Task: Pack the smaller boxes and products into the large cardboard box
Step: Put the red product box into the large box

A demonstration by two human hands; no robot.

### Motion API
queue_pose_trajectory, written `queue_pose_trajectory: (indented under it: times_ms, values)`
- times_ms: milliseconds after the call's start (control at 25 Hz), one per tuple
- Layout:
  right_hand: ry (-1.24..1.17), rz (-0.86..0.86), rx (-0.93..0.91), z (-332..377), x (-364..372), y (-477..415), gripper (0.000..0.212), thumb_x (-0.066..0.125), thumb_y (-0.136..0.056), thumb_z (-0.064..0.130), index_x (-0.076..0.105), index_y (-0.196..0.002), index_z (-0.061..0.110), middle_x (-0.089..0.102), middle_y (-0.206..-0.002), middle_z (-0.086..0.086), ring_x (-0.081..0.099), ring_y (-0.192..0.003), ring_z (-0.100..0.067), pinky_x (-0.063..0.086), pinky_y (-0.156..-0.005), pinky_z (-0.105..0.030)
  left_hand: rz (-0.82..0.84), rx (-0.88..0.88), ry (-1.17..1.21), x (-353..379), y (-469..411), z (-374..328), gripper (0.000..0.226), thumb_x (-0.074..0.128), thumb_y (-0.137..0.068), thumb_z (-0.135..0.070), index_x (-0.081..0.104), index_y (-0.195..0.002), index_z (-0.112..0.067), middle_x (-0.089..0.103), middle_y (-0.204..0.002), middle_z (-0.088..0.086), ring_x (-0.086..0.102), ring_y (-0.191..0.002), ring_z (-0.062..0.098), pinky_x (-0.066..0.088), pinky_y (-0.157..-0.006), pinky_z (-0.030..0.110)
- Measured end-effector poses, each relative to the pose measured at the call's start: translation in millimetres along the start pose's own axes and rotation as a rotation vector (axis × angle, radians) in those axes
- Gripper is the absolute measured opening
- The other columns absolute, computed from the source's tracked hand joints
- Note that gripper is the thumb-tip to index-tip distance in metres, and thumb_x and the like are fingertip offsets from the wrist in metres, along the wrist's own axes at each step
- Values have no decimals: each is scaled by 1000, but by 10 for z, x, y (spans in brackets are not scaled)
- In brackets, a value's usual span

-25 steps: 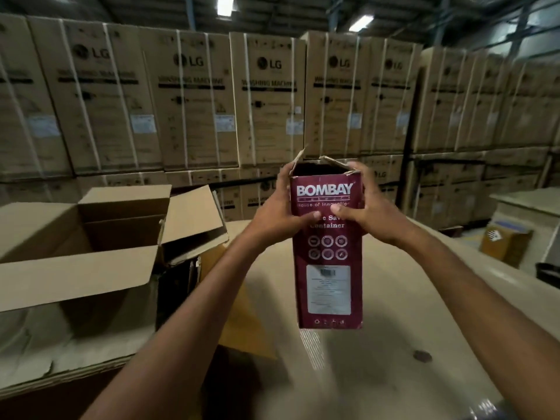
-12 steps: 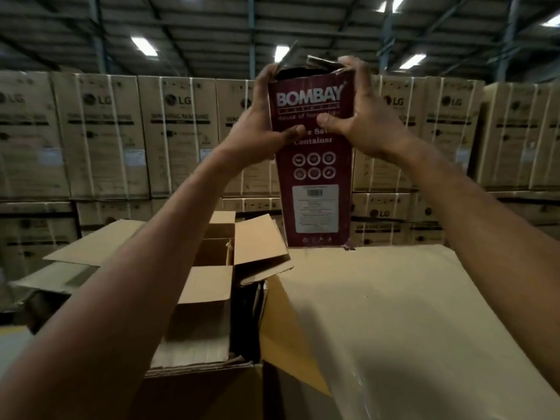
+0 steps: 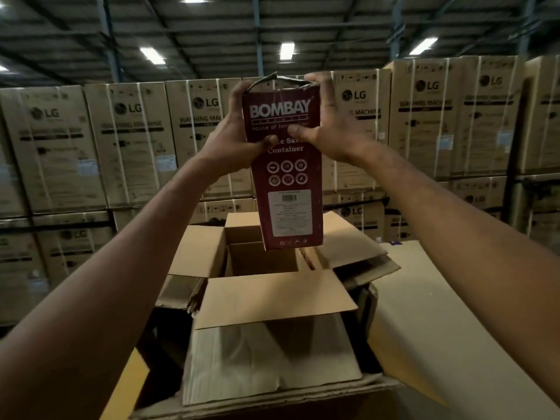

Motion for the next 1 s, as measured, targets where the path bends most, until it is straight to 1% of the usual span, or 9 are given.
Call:
queue_pose_trajectory:
  times_ms: [120, 240, 320, 520, 640, 760, 840, 920, 1000]
  values:
    - [-35, 42, 57, -62, 476, -47, 85, 71, -94, 16, 11, -154, 24, 46, -134, -11, 60, -104, -16, 60, -81, -33, 24, -44, -23, -27, 89, 455, 96, 76, -89, -20, 6, -154, -29, 42, -147, 10, 57, -123, 35, 61, -84, 51]
    - [11, 86, 122, -211, 823, -35, 88, 73, -93, 21, 10, -154, 27, 45, -143, -16, 60, -111, -26, 60, -86, -44, 45, -105, -16, 66, 221, 840, 96, 77, -88, -25, 7, -152, -38, 42, -149, 9, 55, -126, 36, 58, -90, 57]
    - [4, 101, 158, -319, 968, -23, 89, 75, -92, 21, 11, -154, 27, 47, -141, -14, 60, -110, -26, 60, -87, -45, 54, -124, -4, 151, 278, 989, 95, 77, -88, -27, 7, -150, -39, 44, -147, 8, 57, -124, 34, 58, -91, 56]
    - [-75, 144, 238, -567, 1183, 22, 87, 74, -93, 17, 11, -151, 29, 43, -134, -5, 56, -114, -23, 57, -75, -30, 97, -164, -36, 340, 322, 1204, 97, 78, -87, -30, 5, -152, -38, 49, -144, 8, 60, -120, 31, 58, -89, 55]
    - [-45, 197, 287, -750, 1322, 67, 84, 78, -89, 22, 16, -145, 31, 47, -129, -2, 59, -113, -25, 61, -84, -42, 166, -209, -60, 449, 356, 1330, 98, 79, -86, -24, 7, -152, -35, 51, -140, 11, 60, -118, 31, 59, -86, 50]
    - [-17, 313, 331, -974, 1471, 126, 78, 82, -84, 21, 23, -134, 34, 55, -120, -1, 65, -104, -20, 63, -78, -39, 230, -280, -133, 549, 407, 1469, 83, 79, -86, -24, 22, -146, -26, 60, -128, 13, 64, -107, 28, 59, -81, 45]
    - [19, 441, 353, -1115, 1580, 190, 76, 84, -81, 17, 28, -131, 32, 58, -120, -4, 65, -99, -16, 61, -73, -31, 314, -344, -142, 619, 448, 1602, 65, 77, -89, -28, 36, -138, -24, 63, -125, 13, 65, -107, 29, 58, -83, 45]
    - [109, 587, 374, -1258, 1752, 293, 67, 84, -81, 20, 36, -128, 28, 58, -122, -4, 63, -98, -15, 58, -72, -29, 458, -401, -229, 736, 502, 1767, 52, 75, -89, -36, 48, -132, -22, 63, -126, 11, 63, -109, 26, 56, -86, 41]
    - [219, 701, 378, -1393, 1961, 406, 52, 80, -84, 28, 49, -125, 25, 58, -132, -6, 60, -106, -17, 56, -82, -34, 683, -481, -323, 936, 599, 1913, 55, 75, -88, -46, 53, -134, -24, 61, -134, 8, 60, -113, 22, 52, -93, 38]
Point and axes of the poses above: each hand's wrist, its own y-axis away from the middle knuckle, its own x-axis out of the palm, z = x × y, the point moved 2 cm from there along -y, towards the middle knuckle
